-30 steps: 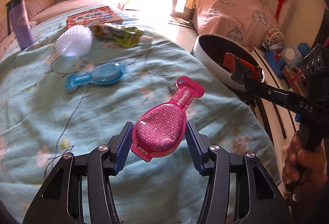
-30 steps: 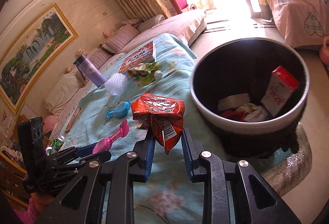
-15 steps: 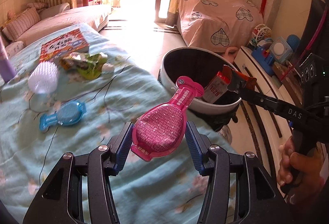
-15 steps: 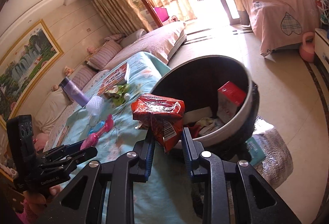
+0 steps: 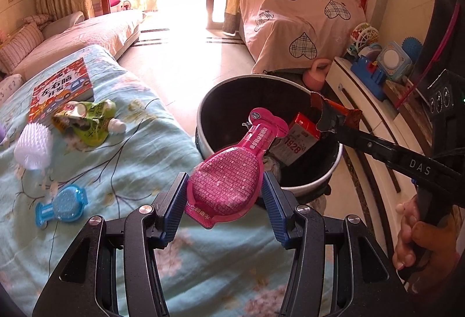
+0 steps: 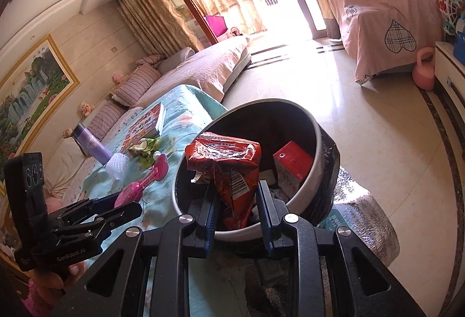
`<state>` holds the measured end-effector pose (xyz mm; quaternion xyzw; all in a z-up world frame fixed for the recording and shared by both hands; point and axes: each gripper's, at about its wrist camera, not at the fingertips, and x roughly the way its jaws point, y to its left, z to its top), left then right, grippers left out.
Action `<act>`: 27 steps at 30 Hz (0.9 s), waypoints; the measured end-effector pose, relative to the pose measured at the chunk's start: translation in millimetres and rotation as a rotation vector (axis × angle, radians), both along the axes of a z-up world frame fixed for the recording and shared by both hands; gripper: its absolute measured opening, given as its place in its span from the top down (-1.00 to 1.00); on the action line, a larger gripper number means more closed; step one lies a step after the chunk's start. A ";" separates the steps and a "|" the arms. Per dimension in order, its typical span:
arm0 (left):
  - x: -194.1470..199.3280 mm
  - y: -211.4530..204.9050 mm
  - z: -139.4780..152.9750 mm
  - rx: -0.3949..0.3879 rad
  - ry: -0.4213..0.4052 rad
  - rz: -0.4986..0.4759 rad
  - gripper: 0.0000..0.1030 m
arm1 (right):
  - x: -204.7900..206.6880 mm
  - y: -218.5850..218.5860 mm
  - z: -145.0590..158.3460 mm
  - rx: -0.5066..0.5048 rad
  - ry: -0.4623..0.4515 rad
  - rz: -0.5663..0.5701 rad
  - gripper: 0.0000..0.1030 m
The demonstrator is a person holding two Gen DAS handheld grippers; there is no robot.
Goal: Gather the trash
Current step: 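Carry the pink brush and chip bag over the bin and open both tools to drop them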
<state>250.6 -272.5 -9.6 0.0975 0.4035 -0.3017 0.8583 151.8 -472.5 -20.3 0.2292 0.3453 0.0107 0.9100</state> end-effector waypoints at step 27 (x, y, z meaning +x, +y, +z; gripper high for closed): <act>30.5 -22.5 -12.2 -0.023 0.071 0.018 -0.35 | 29.4 -19.1 -8.7 0.015 0.046 -0.009 -0.03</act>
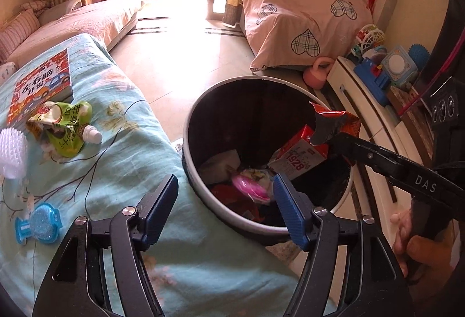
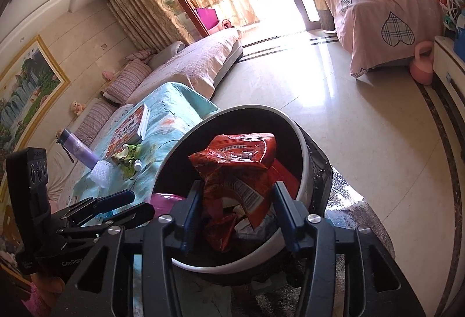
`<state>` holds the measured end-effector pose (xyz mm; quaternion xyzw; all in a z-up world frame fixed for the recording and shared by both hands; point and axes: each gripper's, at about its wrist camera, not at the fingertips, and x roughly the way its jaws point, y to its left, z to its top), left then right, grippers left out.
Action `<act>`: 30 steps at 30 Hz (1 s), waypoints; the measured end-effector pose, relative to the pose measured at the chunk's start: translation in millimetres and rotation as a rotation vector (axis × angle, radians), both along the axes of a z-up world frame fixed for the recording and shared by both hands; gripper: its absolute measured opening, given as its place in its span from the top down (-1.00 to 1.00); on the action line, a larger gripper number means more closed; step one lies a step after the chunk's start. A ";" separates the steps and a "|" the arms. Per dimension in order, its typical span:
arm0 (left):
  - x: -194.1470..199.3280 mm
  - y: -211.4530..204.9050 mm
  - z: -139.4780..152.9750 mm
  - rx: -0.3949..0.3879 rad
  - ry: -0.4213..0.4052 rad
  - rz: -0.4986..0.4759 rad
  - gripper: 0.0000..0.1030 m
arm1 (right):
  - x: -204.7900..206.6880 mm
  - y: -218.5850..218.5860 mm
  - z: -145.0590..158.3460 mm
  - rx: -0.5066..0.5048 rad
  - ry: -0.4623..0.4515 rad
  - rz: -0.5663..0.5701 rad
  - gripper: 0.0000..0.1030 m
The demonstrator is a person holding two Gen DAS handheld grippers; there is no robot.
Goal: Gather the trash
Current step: 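Carry the pink brush and chip bag over the bin and open both tools to drop them, then grasp the white mesh scrubber with the left tool while the right tool grasps the blue brush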
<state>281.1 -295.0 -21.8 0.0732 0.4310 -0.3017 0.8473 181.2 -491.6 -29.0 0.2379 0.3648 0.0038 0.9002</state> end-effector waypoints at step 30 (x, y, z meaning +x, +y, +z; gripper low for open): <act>-29.1 235.8 -29.4 -0.054 0.047 0.378 -0.43 | -0.4 150.7 -6.4 0.013 -0.030 0.219 -0.77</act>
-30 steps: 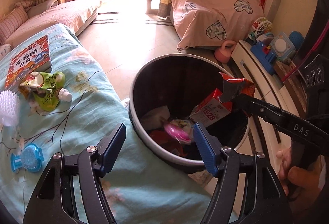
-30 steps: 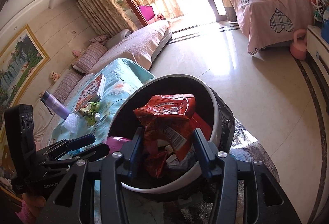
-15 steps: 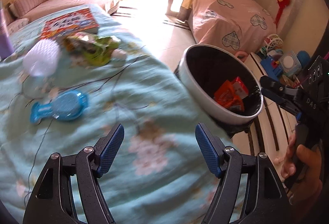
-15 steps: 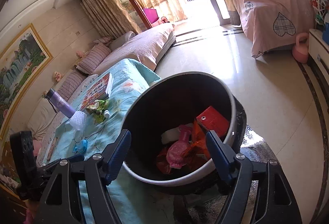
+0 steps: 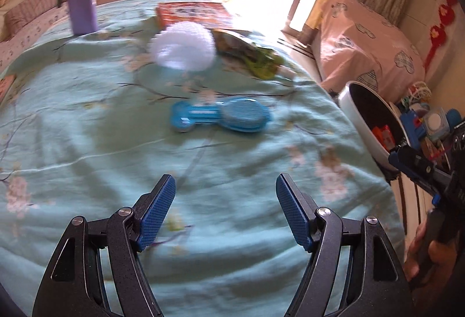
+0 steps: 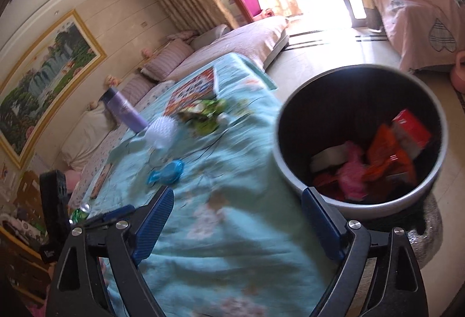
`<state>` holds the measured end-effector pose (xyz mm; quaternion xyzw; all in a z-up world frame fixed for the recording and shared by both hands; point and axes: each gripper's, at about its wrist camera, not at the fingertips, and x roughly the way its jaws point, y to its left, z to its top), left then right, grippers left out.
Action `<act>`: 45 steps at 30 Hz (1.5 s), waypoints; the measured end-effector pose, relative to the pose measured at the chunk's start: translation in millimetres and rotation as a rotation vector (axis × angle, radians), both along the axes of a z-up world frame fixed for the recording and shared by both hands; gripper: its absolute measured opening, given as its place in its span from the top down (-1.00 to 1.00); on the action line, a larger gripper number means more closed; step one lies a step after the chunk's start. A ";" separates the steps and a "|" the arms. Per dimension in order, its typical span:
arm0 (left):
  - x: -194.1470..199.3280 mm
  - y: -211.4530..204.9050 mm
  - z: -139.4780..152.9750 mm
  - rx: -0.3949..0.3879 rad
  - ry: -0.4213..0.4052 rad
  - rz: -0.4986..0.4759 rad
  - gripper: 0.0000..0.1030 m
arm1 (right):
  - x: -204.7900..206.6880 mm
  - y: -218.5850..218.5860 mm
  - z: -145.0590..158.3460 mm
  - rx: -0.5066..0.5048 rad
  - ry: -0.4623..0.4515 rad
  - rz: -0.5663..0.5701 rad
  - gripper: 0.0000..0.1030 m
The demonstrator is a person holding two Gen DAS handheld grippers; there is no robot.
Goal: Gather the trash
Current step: 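Grasp the white mesh scrubber with the left tool while the right tool grasps the blue brush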
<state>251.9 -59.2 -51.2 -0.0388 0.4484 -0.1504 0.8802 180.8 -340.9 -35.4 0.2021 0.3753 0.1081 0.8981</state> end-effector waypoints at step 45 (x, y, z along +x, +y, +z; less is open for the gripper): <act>154.1 34.5 -5.9 0.006 -0.026 -0.021 0.52 | 92.3 142.7 -33.7 -0.388 0.043 0.577 -0.03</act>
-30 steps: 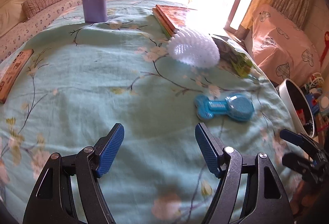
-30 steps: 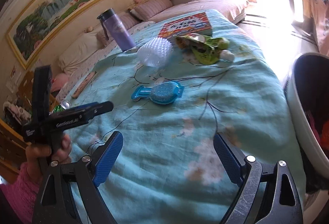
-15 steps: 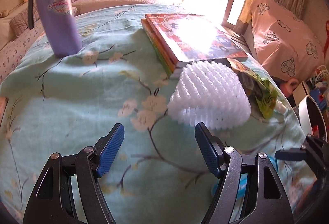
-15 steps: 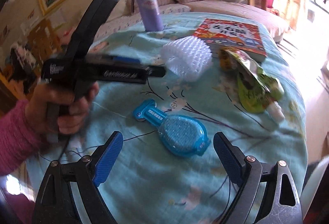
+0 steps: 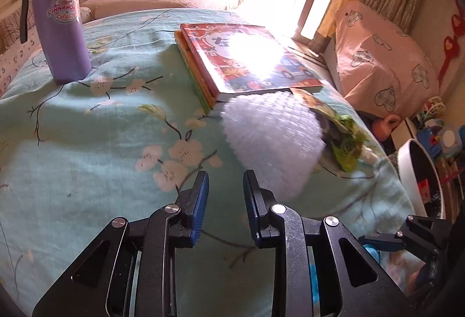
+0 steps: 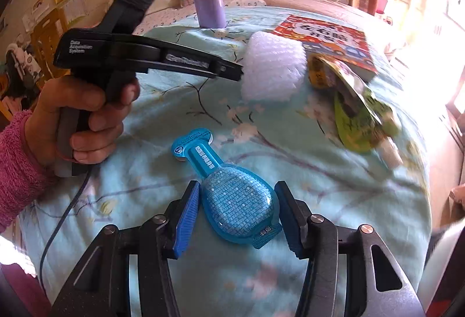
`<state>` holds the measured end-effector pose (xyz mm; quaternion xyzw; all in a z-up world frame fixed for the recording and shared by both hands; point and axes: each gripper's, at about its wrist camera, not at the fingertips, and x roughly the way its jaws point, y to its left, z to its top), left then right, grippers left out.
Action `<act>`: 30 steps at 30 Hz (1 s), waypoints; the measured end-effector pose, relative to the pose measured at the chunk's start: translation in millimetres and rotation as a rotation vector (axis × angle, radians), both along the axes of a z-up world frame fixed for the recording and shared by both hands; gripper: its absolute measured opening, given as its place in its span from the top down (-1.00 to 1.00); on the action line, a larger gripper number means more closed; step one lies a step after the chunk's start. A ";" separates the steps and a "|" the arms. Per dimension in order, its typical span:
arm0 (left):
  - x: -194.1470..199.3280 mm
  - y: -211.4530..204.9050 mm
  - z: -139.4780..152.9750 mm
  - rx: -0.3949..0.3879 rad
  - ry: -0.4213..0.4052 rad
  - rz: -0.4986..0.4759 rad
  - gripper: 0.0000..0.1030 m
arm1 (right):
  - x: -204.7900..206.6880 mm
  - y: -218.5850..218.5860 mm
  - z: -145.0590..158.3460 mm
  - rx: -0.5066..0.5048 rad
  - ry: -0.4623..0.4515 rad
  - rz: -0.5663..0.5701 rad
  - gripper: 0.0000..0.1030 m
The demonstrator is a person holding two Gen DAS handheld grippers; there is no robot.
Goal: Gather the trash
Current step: 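Grasp the white mesh scrubber with the left tool while the right tool grasps the blue brush, then carry the scrubber and blue brush together over the bin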
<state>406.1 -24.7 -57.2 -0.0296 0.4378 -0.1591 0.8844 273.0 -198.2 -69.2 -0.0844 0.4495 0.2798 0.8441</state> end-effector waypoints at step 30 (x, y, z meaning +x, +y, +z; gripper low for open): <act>-143.6 -9.4 15.1 -0.078 -0.014 -0.050 0.81 | -53.3 -34.4 -0.6 -0.056 0.009 -0.144 -0.15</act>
